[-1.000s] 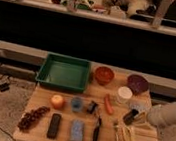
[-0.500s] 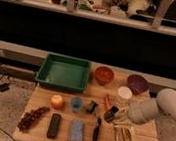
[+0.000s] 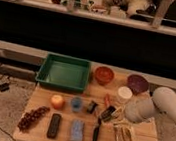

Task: Stack cups into tray

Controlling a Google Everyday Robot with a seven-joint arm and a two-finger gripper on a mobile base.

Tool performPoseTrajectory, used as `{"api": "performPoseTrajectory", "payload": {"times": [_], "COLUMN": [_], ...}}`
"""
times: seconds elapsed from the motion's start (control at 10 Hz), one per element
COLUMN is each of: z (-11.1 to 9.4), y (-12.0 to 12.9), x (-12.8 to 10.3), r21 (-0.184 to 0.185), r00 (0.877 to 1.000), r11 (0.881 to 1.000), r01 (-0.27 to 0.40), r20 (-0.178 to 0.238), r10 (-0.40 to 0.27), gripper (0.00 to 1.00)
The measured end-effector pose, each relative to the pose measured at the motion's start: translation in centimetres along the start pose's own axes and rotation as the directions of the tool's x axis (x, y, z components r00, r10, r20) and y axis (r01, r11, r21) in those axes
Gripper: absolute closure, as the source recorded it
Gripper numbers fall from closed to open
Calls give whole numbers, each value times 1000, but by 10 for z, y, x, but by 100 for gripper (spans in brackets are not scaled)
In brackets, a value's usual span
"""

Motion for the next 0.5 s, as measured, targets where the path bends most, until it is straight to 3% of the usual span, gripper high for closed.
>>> {"api": "performPoseTrajectory", "payload": {"times": [0.5], "z": [3], "y": [-7], "x": [-5], "r21": [17], "r00": [999], "r11": [999], "r01": [30], "r20": [-20], "r10": [-30], "gripper": [100]}}
